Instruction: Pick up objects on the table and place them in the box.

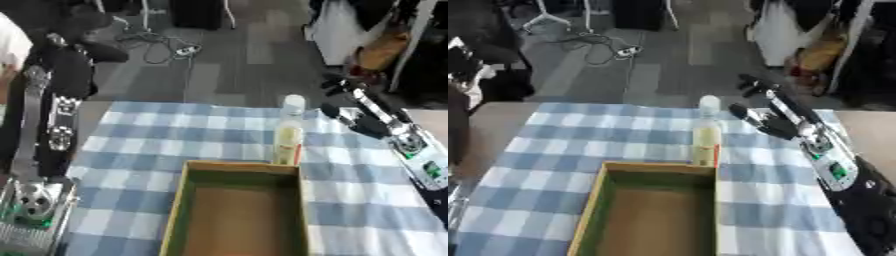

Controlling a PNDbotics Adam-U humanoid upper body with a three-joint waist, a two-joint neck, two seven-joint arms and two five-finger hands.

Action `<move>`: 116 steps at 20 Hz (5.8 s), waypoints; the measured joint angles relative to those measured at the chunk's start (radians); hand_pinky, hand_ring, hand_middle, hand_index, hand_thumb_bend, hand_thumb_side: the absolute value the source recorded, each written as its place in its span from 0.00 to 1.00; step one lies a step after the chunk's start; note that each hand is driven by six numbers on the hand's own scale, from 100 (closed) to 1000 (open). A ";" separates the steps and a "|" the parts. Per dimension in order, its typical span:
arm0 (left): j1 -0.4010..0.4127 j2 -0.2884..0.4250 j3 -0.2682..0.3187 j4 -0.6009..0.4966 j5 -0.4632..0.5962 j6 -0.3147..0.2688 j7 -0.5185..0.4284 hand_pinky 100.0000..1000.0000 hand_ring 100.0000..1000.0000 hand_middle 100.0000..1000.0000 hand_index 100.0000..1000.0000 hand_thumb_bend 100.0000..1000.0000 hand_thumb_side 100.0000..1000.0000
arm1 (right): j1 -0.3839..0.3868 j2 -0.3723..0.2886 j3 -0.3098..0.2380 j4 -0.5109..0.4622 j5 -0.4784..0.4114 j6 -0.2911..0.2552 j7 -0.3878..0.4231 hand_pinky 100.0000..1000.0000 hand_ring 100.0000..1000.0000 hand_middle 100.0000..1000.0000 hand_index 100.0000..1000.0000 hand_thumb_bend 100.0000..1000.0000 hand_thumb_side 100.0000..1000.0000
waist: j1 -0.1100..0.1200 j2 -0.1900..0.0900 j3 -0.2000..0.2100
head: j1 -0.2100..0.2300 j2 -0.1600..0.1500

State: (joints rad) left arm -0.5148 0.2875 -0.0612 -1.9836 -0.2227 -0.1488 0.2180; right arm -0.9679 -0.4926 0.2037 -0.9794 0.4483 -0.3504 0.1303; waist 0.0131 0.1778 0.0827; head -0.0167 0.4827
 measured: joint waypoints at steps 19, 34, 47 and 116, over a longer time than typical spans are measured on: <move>-0.016 -0.011 -0.005 0.000 0.007 -0.005 -0.004 0.65 0.52 0.74 0.81 0.41 0.91 | -0.007 -0.010 0.000 -0.012 0.082 0.013 0.070 1.00 0.78 0.84 1.00 0.57 0.93 | -0.012 0.016 0.018 | 0.000 -0.006; -0.025 -0.012 -0.006 0.000 0.007 -0.006 -0.005 0.65 0.52 0.74 0.81 0.41 0.91 | -0.007 -0.010 0.000 -0.012 0.091 0.008 0.107 1.00 0.79 0.84 1.00 0.54 0.94 | -0.014 0.018 0.025 | 0.000 -0.015; -0.038 -0.021 -0.012 0.000 0.011 -0.011 -0.010 0.65 0.52 0.74 0.81 0.41 0.91 | -0.007 -0.019 0.000 -0.012 0.091 0.007 0.107 1.00 0.80 0.84 1.00 0.53 0.95 | -0.026 0.042 0.044 | 0.004 -0.033; -0.112 -0.039 -0.024 0.000 0.025 -0.031 -0.032 0.64 0.51 0.72 0.81 0.41 0.91 | -0.007 -0.036 -0.038 0.021 -0.083 0.066 -0.301 0.00 0.00 0.00 0.00 0.00 0.67 | -0.072 0.096 0.124 | 0.026 -0.076</move>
State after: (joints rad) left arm -0.6272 0.2486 -0.0857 -1.9836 -0.1974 -0.1796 0.1861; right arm -0.9748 -0.5287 0.1656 -0.9584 0.3650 -0.2840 -0.1711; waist -0.0586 0.2743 0.2067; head 0.0094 0.4063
